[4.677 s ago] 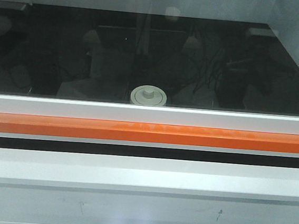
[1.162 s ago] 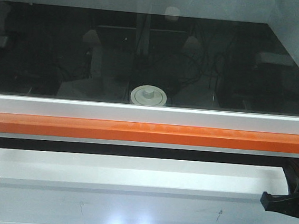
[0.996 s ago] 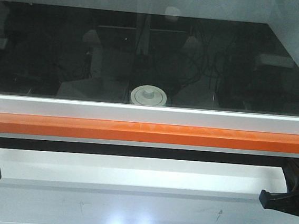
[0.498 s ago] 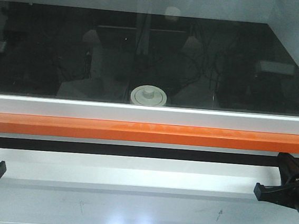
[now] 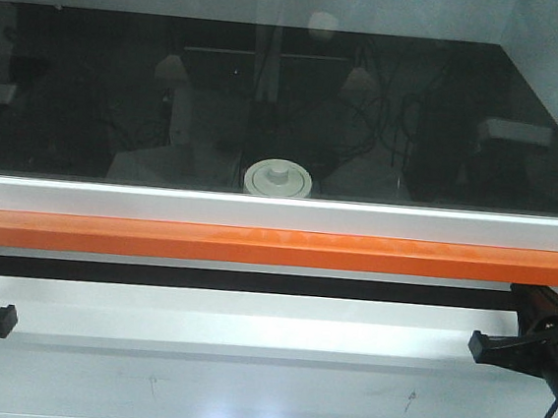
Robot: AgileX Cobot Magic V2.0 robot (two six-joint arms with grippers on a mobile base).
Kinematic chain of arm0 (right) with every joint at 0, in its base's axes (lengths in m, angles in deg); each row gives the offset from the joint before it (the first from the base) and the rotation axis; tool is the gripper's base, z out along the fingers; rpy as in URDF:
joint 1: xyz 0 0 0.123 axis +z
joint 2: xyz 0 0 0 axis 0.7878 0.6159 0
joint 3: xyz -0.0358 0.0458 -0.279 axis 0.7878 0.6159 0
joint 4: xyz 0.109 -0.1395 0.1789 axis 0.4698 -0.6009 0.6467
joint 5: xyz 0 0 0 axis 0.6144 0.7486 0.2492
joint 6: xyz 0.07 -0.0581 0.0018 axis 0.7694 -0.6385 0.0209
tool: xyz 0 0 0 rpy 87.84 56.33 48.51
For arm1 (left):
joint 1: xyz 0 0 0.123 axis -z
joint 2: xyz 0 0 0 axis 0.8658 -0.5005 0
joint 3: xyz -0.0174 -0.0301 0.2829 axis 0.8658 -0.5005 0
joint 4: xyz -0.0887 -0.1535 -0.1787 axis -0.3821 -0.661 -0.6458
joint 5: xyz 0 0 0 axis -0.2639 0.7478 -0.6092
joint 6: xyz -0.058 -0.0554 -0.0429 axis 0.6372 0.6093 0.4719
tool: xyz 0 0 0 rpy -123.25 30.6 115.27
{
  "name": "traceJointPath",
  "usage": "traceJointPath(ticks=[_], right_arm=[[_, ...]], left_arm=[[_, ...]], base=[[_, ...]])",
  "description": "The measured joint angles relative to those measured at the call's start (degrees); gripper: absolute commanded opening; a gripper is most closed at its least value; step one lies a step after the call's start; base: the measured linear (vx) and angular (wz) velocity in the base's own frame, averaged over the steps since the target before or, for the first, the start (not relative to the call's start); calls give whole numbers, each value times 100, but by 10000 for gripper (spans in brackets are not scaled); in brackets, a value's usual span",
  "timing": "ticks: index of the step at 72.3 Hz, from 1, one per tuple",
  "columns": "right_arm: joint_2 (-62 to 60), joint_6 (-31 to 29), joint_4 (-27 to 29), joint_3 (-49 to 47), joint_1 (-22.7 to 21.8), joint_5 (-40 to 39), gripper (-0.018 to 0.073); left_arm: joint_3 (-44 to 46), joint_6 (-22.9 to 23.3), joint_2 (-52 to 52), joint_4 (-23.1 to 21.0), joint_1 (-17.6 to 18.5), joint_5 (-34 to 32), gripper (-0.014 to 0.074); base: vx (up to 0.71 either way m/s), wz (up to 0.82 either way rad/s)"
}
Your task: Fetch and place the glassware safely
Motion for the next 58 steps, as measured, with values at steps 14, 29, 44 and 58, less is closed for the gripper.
traceJointPath(ticks=[14,29,44,58], right_arm=[[4,17,0,0,0,-115,-1],[16,17,0,6,0,-159,-1],[16,19,0,6,0,-159,-1],[16,36,-79,10,0,-165,-1]], left_arm=[[-164,0,-102,-13,0,-642,-7],[-174,0,-398,-13,0,-941,-7],[-224,0,-596,-8,0,-1276,-7],[-228,0,-596,-8,0,-1288,-7]], base=[[0,0],[0,0],[0,0],[0,0]])
